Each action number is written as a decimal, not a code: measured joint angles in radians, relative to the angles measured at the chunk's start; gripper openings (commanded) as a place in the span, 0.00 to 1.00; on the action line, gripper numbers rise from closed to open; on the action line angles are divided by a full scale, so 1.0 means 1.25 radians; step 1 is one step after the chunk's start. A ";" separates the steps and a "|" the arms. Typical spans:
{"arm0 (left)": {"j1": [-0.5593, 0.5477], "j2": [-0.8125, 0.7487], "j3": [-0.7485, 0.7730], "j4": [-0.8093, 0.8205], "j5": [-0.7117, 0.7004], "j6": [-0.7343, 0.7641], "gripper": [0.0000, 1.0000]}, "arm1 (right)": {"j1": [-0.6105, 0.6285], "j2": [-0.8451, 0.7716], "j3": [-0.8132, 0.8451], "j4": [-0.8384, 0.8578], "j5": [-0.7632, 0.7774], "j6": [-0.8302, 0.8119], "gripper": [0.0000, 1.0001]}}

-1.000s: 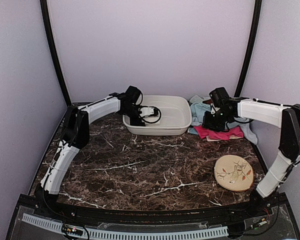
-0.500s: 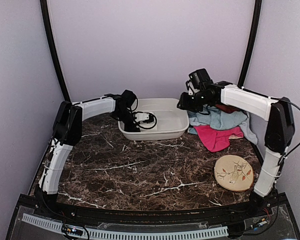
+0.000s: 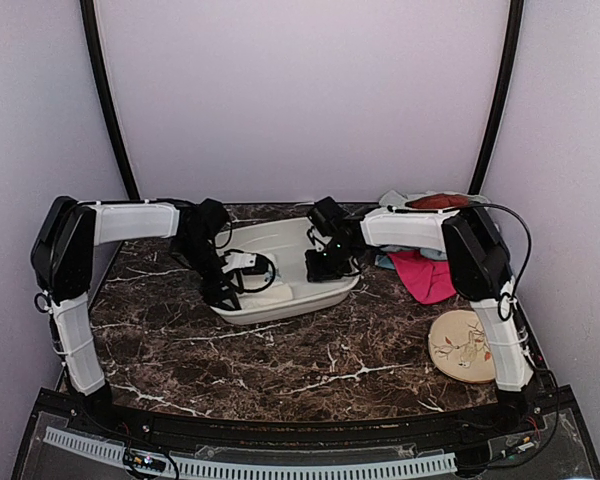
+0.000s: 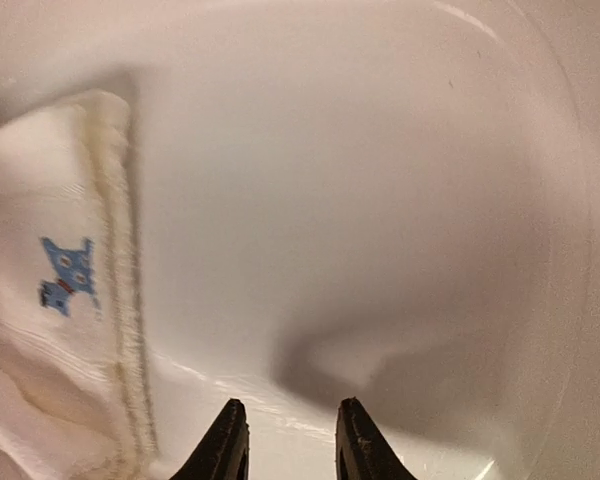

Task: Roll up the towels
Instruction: Move the bin to the center of the board.

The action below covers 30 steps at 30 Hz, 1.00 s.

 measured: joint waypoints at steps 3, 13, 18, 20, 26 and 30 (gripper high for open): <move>0.018 -0.072 -0.078 0.019 0.012 -0.004 0.71 | 0.023 -0.024 -0.072 0.016 0.020 0.000 0.27; 0.013 -0.162 -0.127 0.077 0.021 -0.060 0.73 | 0.074 -0.172 -0.283 0.026 0.028 -0.029 0.42; -0.010 -0.155 -0.127 0.082 0.031 -0.086 0.70 | 0.069 -0.209 -0.283 0.044 0.035 -0.215 0.44; -0.011 -0.144 -0.123 0.093 0.034 -0.107 0.69 | 0.067 -0.252 -0.317 0.083 0.009 -0.318 0.46; 0.052 -0.079 -0.047 0.106 0.070 -0.165 0.68 | 0.065 -0.416 -0.456 0.186 -0.107 -0.590 0.45; 0.089 -0.076 -0.032 0.120 0.079 -0.187 0.68 | 0.066 -0.388 -0.427 0.217 -0.172 -0.710 0.43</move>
